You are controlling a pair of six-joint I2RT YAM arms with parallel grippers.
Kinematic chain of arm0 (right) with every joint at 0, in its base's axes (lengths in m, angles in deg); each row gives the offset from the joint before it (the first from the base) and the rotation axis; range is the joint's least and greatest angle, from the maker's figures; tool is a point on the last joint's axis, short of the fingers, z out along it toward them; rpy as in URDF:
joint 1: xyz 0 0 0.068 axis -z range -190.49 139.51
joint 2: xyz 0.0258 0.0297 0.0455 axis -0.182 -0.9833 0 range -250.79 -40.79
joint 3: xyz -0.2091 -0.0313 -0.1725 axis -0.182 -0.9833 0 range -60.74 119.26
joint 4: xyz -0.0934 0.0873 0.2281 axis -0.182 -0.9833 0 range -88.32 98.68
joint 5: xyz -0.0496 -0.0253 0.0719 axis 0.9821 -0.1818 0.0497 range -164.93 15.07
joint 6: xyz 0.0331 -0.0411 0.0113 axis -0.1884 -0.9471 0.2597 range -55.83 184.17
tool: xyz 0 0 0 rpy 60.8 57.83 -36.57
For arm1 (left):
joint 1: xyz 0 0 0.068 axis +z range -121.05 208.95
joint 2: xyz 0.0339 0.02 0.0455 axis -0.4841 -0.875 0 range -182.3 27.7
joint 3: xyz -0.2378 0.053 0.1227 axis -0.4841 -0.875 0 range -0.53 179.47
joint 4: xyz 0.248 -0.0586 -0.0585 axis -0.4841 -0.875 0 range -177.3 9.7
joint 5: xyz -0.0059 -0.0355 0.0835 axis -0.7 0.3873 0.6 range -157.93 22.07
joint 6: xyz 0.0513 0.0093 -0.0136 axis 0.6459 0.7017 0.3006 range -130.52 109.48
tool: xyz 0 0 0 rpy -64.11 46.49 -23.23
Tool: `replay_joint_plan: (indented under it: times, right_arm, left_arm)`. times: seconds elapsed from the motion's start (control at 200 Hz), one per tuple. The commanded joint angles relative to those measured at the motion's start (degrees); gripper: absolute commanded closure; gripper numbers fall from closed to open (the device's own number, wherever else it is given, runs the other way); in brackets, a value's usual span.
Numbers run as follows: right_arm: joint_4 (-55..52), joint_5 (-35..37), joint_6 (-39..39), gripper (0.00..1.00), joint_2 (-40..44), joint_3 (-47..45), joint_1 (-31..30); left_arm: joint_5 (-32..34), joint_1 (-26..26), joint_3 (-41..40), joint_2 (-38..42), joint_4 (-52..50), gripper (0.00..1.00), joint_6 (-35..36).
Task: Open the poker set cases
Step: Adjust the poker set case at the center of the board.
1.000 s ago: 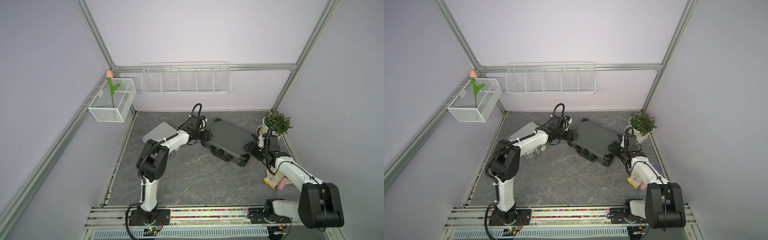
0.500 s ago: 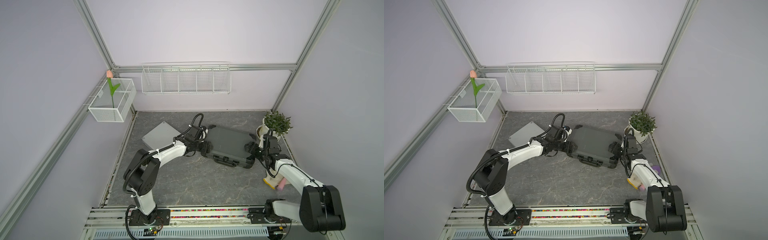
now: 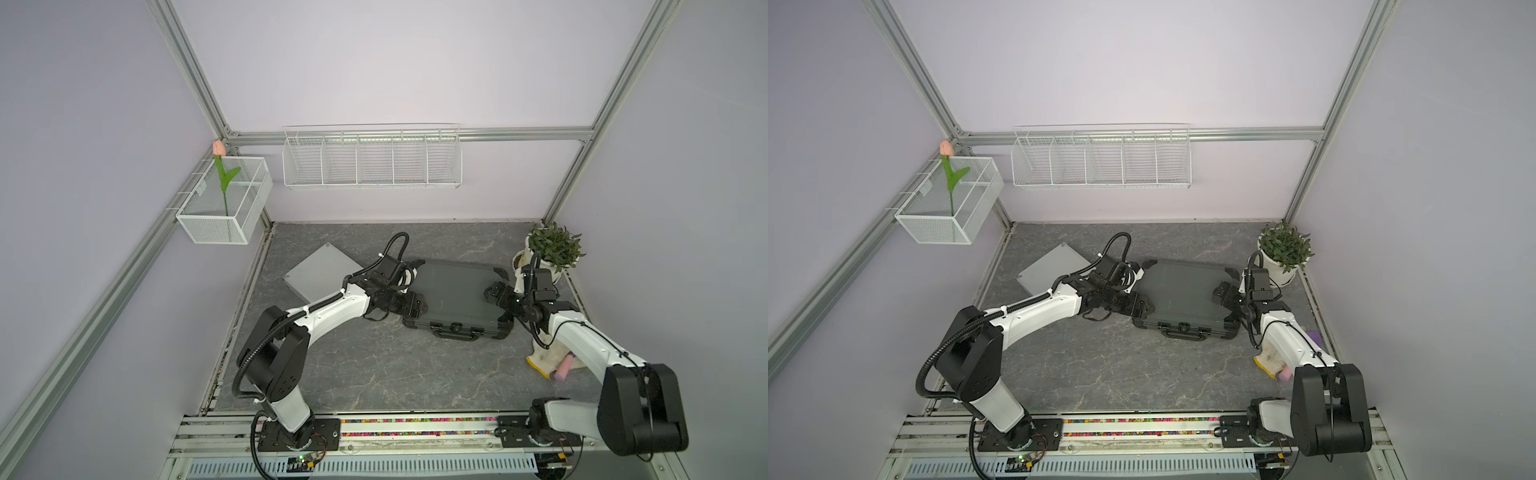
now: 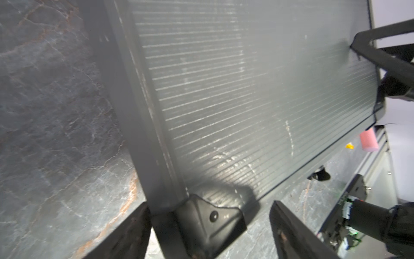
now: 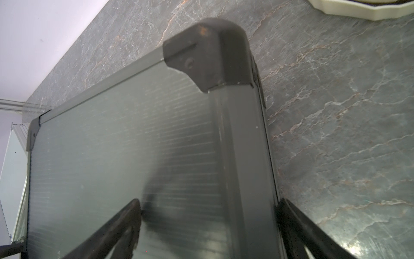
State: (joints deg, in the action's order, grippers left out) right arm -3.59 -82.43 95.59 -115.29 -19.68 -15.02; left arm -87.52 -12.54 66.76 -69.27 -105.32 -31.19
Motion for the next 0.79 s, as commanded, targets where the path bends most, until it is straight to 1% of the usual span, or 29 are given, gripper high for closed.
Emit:
replay_joint_plan:
  times: [0.0,0.02,0.04,0.08,0.165,0.29,0.415,0.58,0.635,0.695,0.79]
  right_arm:
    - [-6.0,-7.0,-1.6,0.02,-2.5,0.3,-1.1]
    - [-6.2,-6.9,-1.9,0.0,-2.8,0.6,-1.1]
    - [-6.4,-6.8,-2.0,0.06,-3.0,0.8,-1.1]
    - [-6.8,-6.5,-2.2,0.11,-3.7,1.2,-1.1]
    - [-7.6,-6.1,-3.1,0.12,-5.1,2.3,-1.1]
    - [-8.7,-6.4,-4.4,0.11,-6.8,4.2,-1.1]
    - [-7.8,-8.3,-4.5,0.1,-8.5,5.2,-1.1]
    - [-6.9,-14.6,-3.0,0.03,-11.4,6.2,-1.1]
    - [-6.4,-16.4,-2.1,0.02,-12.2,6.1,-1.3]
    - [-6.3,-17.9,-2.0,0.02,-13.0,6.1,-2.2]
    - [-8.6,-17.6,-3.8,0.0,-14.3,7.3,-5.0]
  left_arm:
    - [-7.7,-0.9,2.8,-0.7,2.5,0.13,-2.9]
    - [-7.4,-0.8,3.4,-1.1,2.3,0.12,-3.0]
    - [-7.1,-0.7,4.0,-1.6,2.1,0.11,-3.1]
    - [-6.3,-0.5,5.2,-2.5,1.4,0.09,-3.2]
    - [-4.8,-0.3,7.4,-4.4,0.4,0.03,-2.3]
    - [-4.8,-0.2,10.8,-7.3,-1.5,0.03,-0.9]
    - [-5.8,-0.2,12.0,-9.2,-1.6,0.03,-0.9]
    - [-7.2,-0.1,11.9,-10.7,-0.7,0.03,-2.4]
    - [-8.7,-0.1,11.3,-10.7,0.3,0.04,-2.7]
    - [-10.4,-0.1,9.9,-10.4,1.9,0.04,-3.1]
    - [-11.3,-0.2,7.9,-9.8,2.6,0.05,-3.3]
